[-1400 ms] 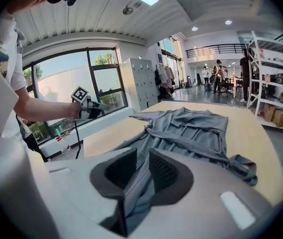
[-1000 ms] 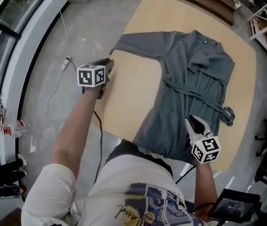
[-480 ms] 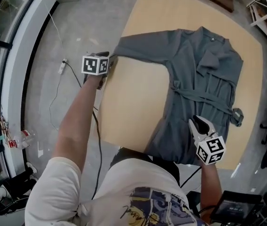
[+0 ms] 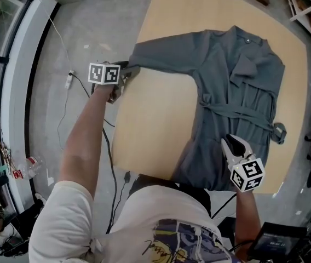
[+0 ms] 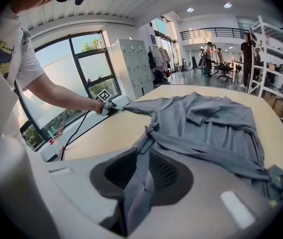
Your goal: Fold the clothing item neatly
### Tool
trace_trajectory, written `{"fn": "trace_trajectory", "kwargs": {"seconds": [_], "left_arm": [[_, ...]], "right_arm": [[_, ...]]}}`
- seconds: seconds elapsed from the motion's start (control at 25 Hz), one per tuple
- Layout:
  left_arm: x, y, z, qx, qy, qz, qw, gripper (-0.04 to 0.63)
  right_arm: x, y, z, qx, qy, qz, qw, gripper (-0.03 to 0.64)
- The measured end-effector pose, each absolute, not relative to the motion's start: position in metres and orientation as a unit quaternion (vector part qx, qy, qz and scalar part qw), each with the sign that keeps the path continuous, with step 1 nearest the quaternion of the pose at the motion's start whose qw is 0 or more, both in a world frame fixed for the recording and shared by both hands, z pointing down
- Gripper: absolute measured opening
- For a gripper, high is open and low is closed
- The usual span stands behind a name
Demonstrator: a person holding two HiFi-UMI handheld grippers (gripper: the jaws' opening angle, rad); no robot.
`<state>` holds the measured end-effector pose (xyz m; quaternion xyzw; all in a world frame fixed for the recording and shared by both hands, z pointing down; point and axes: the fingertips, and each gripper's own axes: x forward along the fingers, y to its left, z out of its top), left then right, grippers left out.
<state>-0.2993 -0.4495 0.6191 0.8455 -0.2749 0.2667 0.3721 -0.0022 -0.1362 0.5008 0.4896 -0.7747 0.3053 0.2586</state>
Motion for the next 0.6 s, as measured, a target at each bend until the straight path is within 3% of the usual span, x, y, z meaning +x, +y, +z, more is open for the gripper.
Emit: {"fn": "trace_trajectory", "kwargs": {"seconds": [0.08, 0.24, 0.48, 0.6], "left_arm": [[-0.295, -0.446, 0.619, 0.847, -0.260, 0.259, 0.385, 0.242], [-0.299, -0.449, 0.616, 0.848, -0.268, 0.252, 0.382, 0.202], [-0.310, -0.460, 0.602, 0.852, -0.301, 0.260, 0.341, 0.060], [-0.314, -0.464, 0.592, 0.854, -0.316, 0.268, 0.315, 0.035]], "right_arm": [[-0.001, -0.136, 0.502, 0.492, -0.773, 0.307, 0.257, 0.067], [0.000, -0.135, 0.504, 0.495, -0.770, 0.311, 0.255, 0.067], [0.004, -0.132, 0.507, 0.501, -0.767, 0.313, 0.250, 0.067], [0.006, -0.131, 0.506, 0.504, -0.766, 0.314, 0.246, 0.067]]}}
